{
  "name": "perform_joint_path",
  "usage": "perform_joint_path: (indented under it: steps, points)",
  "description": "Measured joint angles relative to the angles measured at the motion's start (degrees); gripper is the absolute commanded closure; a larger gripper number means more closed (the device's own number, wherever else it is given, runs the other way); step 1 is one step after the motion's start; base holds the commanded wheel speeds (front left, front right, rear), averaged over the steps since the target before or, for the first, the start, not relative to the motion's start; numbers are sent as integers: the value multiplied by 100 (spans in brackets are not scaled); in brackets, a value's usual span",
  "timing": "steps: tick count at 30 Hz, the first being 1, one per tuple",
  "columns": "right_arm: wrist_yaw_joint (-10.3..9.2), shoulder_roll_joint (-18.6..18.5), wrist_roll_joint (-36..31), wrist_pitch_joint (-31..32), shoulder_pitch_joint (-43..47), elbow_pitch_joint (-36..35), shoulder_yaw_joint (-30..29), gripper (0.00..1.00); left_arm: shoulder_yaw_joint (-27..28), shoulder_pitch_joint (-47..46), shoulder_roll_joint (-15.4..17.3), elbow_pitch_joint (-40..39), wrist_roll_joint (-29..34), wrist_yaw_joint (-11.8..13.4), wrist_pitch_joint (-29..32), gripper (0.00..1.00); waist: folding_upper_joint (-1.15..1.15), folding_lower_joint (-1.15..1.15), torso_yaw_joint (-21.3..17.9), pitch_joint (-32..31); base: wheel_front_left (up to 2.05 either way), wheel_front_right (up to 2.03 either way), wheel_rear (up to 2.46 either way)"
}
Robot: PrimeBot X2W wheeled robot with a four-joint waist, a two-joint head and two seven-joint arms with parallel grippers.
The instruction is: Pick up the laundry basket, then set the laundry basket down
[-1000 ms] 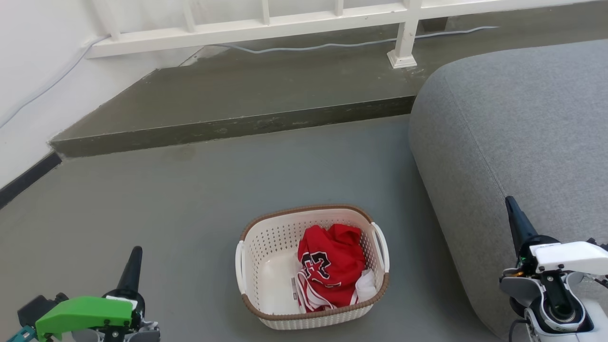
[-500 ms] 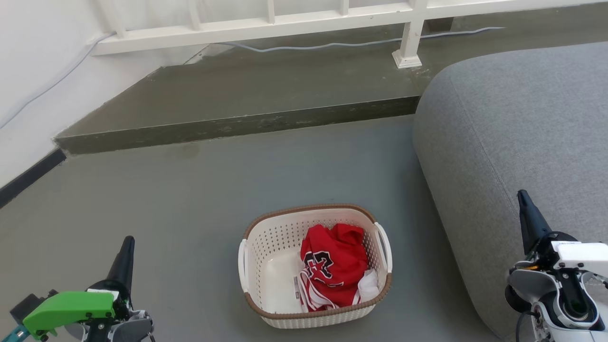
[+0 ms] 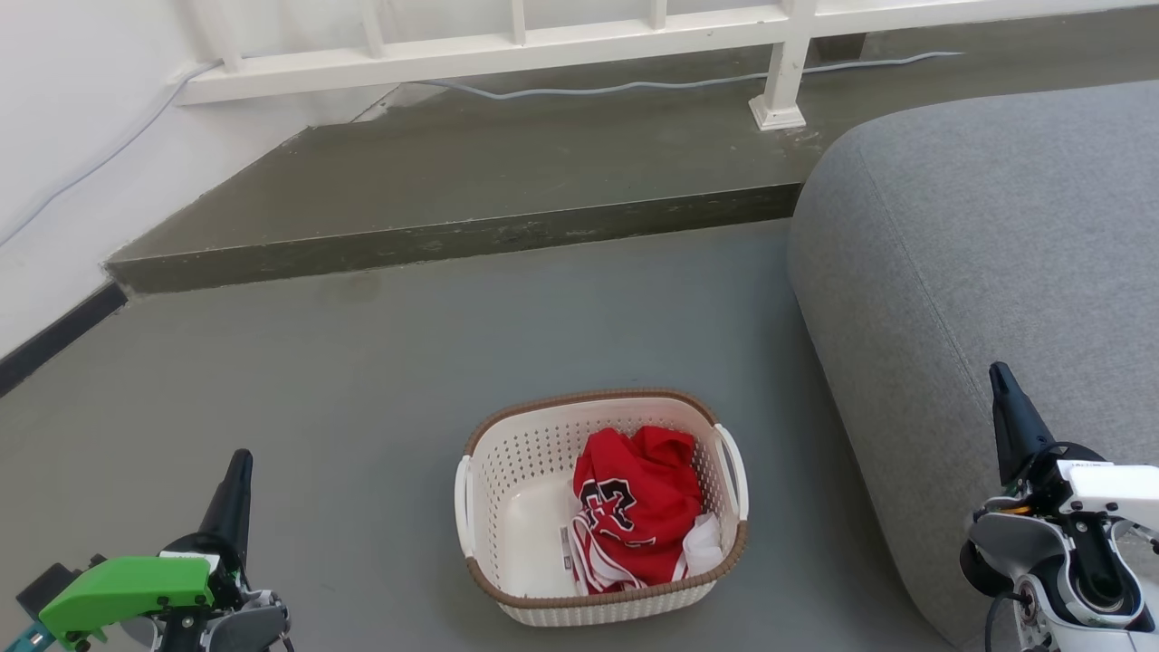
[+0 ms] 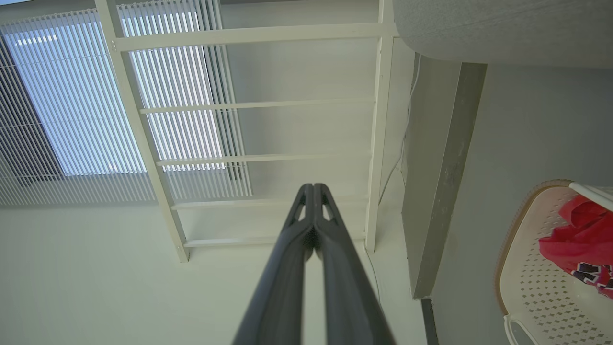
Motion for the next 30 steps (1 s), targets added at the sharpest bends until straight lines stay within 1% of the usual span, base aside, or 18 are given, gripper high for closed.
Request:
perform_joint_path:
  steps: [30]
  points:
    - [1,2,0,0,-3,43,-11,100,23,-56,0,74,0,-8,24,100,0,0,0,-2,0,0,0]
